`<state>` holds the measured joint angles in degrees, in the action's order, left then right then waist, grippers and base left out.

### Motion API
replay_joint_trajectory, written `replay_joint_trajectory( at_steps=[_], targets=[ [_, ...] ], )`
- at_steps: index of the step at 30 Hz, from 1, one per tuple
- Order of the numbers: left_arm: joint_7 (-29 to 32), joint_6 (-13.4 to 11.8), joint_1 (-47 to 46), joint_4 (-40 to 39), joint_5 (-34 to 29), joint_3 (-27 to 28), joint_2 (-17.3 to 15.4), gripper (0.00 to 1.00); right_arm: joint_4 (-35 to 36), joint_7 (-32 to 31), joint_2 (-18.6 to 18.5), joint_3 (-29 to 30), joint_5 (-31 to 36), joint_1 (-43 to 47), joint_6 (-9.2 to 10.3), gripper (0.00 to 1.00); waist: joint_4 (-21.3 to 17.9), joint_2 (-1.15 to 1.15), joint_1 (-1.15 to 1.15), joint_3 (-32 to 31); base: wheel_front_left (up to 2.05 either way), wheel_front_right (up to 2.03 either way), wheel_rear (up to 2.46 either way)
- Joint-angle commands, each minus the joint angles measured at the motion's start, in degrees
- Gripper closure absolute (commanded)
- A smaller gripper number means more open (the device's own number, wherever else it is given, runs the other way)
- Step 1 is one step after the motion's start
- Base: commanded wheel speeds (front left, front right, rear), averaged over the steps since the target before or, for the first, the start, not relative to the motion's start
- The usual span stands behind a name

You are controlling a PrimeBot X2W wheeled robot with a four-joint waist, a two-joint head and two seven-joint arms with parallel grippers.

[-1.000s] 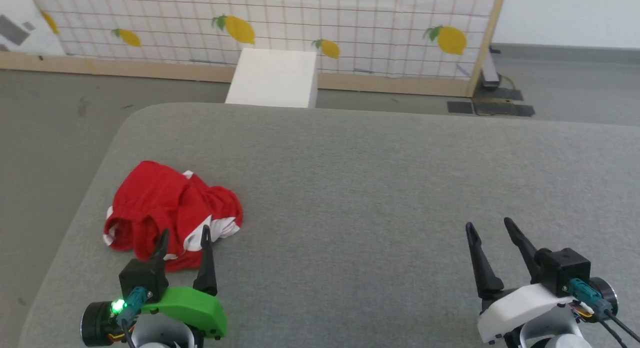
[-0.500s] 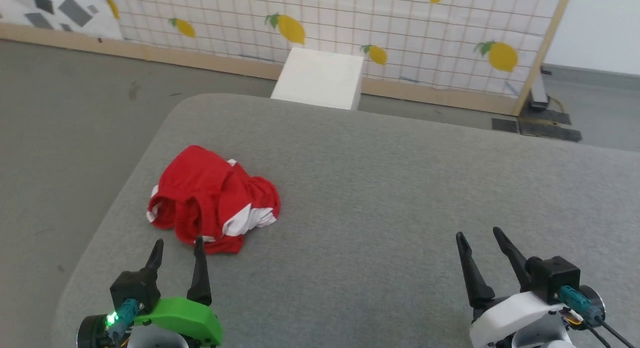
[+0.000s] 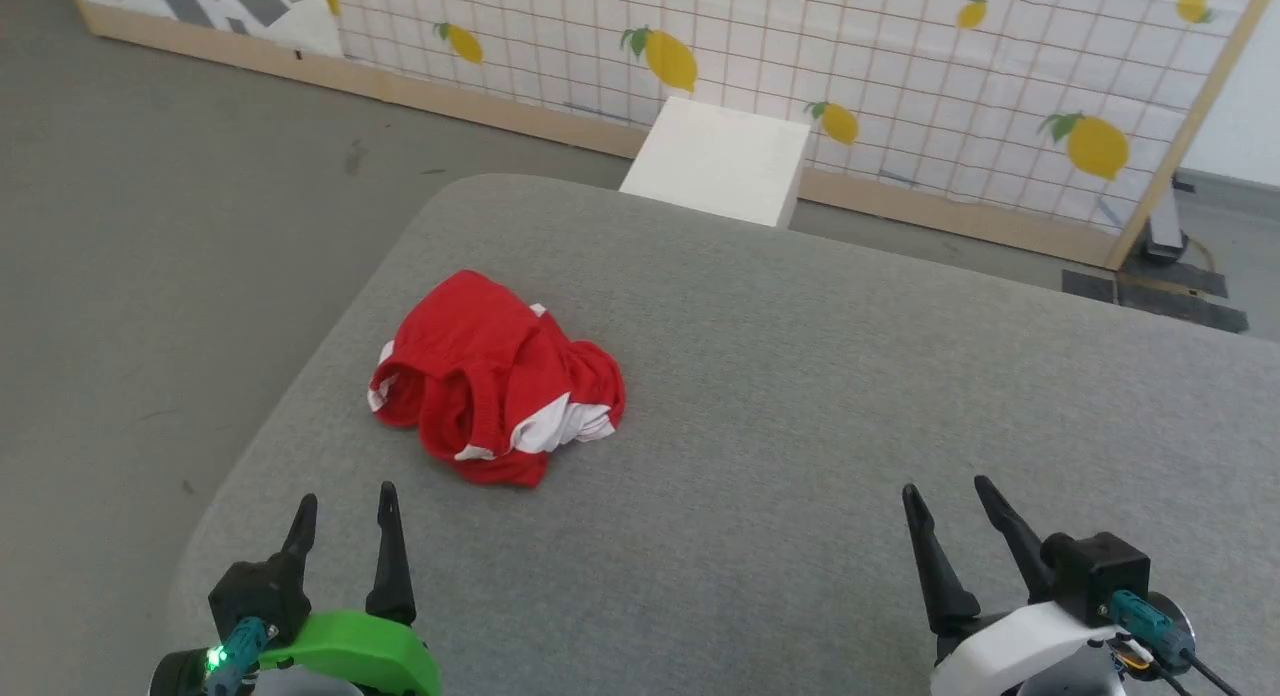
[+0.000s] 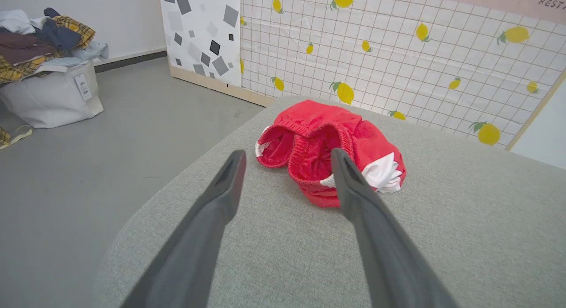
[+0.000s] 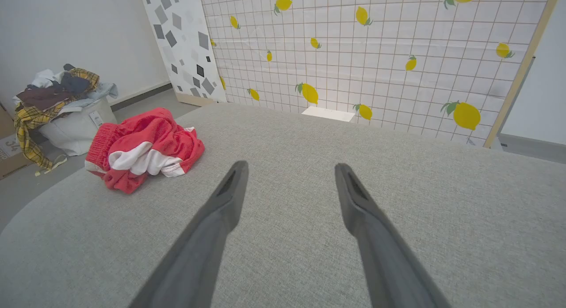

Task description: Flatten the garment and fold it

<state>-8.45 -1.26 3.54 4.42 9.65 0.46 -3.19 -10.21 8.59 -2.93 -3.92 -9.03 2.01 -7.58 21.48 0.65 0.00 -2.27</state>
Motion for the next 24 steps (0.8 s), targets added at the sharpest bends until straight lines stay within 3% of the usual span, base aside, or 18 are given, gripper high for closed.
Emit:
replay_joint_trajectory(
  at_steps=[1,24],
  targets=[
    [-0.67,-0.36,1.11,0.24,0.69,0.08,-0.07,0.0,-0.51,0.57,0.03,-0.31,-0.75,0.77,0.05,0.0,1.06,-0.39,0.0,-0.07,0.0,0.0,0.0],
    [-3.64,-1.15,2.68,1.67,4.18,-0.06,0.13,0.0,-4.43,3.52,0.04,-1.43,-2.86,1.17,0.07,0.0,6.98,-0.52,0.0,0.0,0.0,0.0,0.0]
  ],
)
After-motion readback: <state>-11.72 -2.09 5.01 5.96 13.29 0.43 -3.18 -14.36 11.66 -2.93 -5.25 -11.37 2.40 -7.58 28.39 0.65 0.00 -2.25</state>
